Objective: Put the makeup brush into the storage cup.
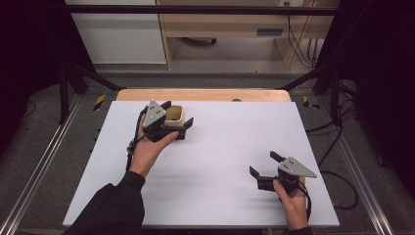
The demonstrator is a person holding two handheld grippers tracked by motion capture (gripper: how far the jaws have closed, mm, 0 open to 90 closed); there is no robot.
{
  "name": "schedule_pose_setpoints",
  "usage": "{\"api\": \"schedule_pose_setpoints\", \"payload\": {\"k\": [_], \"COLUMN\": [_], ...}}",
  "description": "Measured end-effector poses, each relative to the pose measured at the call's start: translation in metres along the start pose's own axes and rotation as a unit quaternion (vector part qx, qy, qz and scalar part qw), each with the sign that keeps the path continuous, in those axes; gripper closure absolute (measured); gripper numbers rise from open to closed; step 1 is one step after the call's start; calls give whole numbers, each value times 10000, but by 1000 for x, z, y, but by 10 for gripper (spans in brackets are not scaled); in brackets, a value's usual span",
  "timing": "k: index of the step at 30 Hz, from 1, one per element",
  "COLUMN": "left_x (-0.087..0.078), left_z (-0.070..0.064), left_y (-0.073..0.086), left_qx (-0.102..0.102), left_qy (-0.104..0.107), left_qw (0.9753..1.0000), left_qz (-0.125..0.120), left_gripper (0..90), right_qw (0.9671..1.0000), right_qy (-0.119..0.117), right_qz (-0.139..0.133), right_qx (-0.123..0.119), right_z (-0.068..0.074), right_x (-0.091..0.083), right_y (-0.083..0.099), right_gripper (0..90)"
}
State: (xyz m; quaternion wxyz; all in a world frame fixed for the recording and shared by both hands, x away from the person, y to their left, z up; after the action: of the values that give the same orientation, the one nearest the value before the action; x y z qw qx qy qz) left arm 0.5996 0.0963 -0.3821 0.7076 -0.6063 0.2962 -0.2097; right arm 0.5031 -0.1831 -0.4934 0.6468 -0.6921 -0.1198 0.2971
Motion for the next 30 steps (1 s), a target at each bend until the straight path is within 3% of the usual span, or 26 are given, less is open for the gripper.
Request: {"api": "schedule_pose_setpoints", "payload": {"k": [17,30], "left_x": [4,-1], "left_z": [-32,-42], "left_y": [17,32], "left_qx": [43,51], "left_qy": [468,608], "left_qw": [9989,9980], "left_qz": [66,156], "left_gripper": [25,25], "right_qw": [10000,10000], "right_qy": [-4,-1], "right_qz": [12,13], "right_qx": [-10,-15], "right_z": [1,1], "right_x": [0,0], "right_y": [0,0], "right_gripper": [47,46]}}
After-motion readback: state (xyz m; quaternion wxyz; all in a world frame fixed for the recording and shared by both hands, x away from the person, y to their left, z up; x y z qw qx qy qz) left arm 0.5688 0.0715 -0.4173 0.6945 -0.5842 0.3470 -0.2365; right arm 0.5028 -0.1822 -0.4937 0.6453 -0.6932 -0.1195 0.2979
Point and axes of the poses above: each handheld gripper's, and its own axes: x roughly forward along the jaws, y roughly out of its underside, z roughly to its left, the point moved 9 cm from there along x, roughly forward along the jaws
